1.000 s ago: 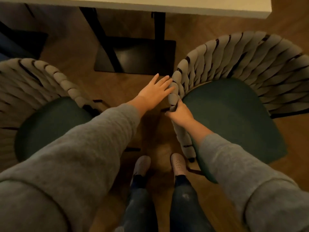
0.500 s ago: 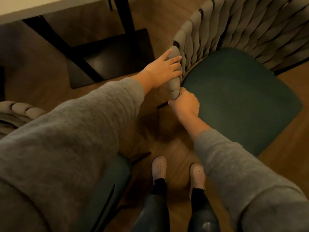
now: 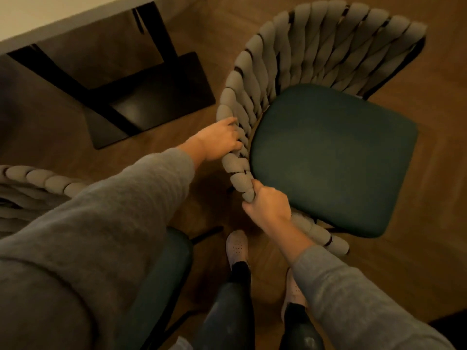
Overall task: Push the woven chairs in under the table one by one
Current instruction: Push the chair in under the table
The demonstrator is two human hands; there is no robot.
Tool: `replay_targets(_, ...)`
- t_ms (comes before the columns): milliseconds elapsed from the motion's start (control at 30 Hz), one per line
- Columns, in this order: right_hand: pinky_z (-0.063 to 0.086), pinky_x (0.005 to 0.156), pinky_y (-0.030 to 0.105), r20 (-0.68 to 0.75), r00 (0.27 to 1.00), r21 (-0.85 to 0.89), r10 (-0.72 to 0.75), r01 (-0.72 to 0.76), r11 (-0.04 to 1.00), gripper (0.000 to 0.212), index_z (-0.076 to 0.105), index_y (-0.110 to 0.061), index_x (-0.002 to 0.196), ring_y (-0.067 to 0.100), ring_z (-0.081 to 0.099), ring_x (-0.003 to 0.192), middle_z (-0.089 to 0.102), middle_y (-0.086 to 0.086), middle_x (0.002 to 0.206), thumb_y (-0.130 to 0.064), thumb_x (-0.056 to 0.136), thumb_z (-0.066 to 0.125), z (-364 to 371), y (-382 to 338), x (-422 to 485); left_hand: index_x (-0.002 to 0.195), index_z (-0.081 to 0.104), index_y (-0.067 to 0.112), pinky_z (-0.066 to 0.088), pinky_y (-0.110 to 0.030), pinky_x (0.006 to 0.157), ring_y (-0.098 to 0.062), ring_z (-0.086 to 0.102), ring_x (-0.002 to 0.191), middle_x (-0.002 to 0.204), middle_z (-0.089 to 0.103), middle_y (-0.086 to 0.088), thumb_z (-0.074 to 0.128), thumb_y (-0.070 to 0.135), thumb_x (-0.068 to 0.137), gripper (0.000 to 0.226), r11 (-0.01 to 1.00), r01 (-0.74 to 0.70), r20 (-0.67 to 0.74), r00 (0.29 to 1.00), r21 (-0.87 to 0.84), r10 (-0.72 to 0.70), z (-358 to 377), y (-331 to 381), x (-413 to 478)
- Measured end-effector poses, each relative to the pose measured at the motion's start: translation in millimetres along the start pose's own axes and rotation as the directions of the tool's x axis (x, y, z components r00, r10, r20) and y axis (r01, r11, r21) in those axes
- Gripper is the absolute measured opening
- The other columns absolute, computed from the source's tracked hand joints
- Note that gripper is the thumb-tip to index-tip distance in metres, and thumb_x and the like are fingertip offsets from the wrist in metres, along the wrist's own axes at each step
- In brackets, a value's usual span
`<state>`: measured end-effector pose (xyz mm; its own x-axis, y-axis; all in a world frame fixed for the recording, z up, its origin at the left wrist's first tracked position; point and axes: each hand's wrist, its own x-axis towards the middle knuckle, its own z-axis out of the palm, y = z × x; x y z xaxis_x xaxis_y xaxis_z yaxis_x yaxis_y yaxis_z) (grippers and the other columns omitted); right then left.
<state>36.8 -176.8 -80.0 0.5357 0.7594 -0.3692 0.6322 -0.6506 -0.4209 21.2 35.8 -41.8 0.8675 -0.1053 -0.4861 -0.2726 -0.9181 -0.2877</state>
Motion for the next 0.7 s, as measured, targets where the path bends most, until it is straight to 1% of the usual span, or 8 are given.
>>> replay_targets(167, 0.042, 0.060, 0.032, 0.046, 0.996, -0.046, -0.080, 0.082, 0.996, 0.043, 0.055, -0.025, 0.121, 0.030, 0.066, 0.083, 0.070, 0.004, 0.095, -0.040, 0.081, 0.061, 6, 37, -52, 0.124, 0.057, 0.021, 0.006, -0.045, 0.118, -0.024, 0.048, 0.127, 0.127, 0.059, -0.005, 0.051, 0.014, 0.093, 0.032, 0.997, 0.063, -0.011, 0.998, -0.041, -0.064, -9, 66, -21)
replay_targets(333, 0.038, 0.060, 0.031, 0.125, 0.974, -0.107, -0.188, 0.201, 0.974, 0.046, 0.054, -0.027, 0.124, 0.032, 0.065, 0.085, 0.069, 0.005, 0.098, -0.043, 0.081, 0.058, 5, 85, -103, 0.126, 0.055, 0.020, 0.008, -0.045, 0.119, -0.023, 0.048, 0.126, 0.128, 0.058, -0.005, 0.044, 0.018, 0.097, 0.031, 0.980, 0.165, 0.082, 0.984, -0.113, -0.156, -33, 143, -38)
replay_targets(467, 0.042, 0.065, 0.030, 0.205, 0.940, -0.183, -0.273, 0.311, 0.933, 0.050, 0.052, -0.029, 0.130, 0.027, 0.066, 0.090, 0.070, 0.001, 0.103, -0.045, 0.083, 0.057, -8, 135, -139, 0.127, 0.056, 0.020, 0.015, -0.046, 0.118, -0.024, 0.050, 0.123, 0.126, 0.059, -0.004, 0.044, 0.022, 0.098, 0.031, 0.954, 0.247, 0.155, 0.963, -0.172, -0.221, -63, 208, -43)
replay_targets(567, 0.047, 0.069, 0.032, 0.260, 0.905, -0.228, -0.337, 0.396, 0.889, 0.047, 0.054, -0.031, 0.128, 0.025, 0.066, 0.092, 0.070, -0.001, 0.104, -0.044, 0.082, 0.057, -27, 178, -163, 0.123, 0.057, 0.018, 0.021, -0.045, 0.115, -0.025, 0.053, 0.118, 0.121, 0.062, -0.004, 0.045, 0.024, 0.097, 0.029, 0.919, 0.297, 0.175, 0.950, -0.261, -0.257, -85, 257, -35)
replay_targets(633, 0.046, 0.069, 0.032, 0.291, 0.890, -0.261, -0.352, 0.428, 0.865, 0.048, 0.054, -0.031, 0.128, 0.024, 0.066, 0.093, 0.070, -0.002, 0.105, -0.045, 0.083, 0.057, -41, 205, -177, 0.118, 0.058, 0.017, 0.025, -0.043, 0.111, -0.025, 0.055, 0.113, 0.117, 0.063, -0.005, 0.047, 0.024, 0.096, 0.026, 0.895, 0.312, 0.182, 0.947, -0.320, -0.265, -100, 285, -24)
replay_targets(700, 0.046, 0.070, 0.032, 0.322, 0.880, -0.289, -0.348, 0.442, 0.850, 0.050, 0.053, -0.032, 0.131, 0.024, 0.066, 0.093, 0.070, -0.001, 0.108, -0.045, 0.083, 0.058, -52, 227, -187, 0.114, 0.059, 0.016, 0.029, -0.040, 0.105, -0.024, 0.057, 0.108, 0.112, 0.065, -0.005, 0.048, 0.025, 0.095, 0.023, 0.883, 0.319, 0.185, 0.945, -0.343, -0.270, -111, 309, -13)
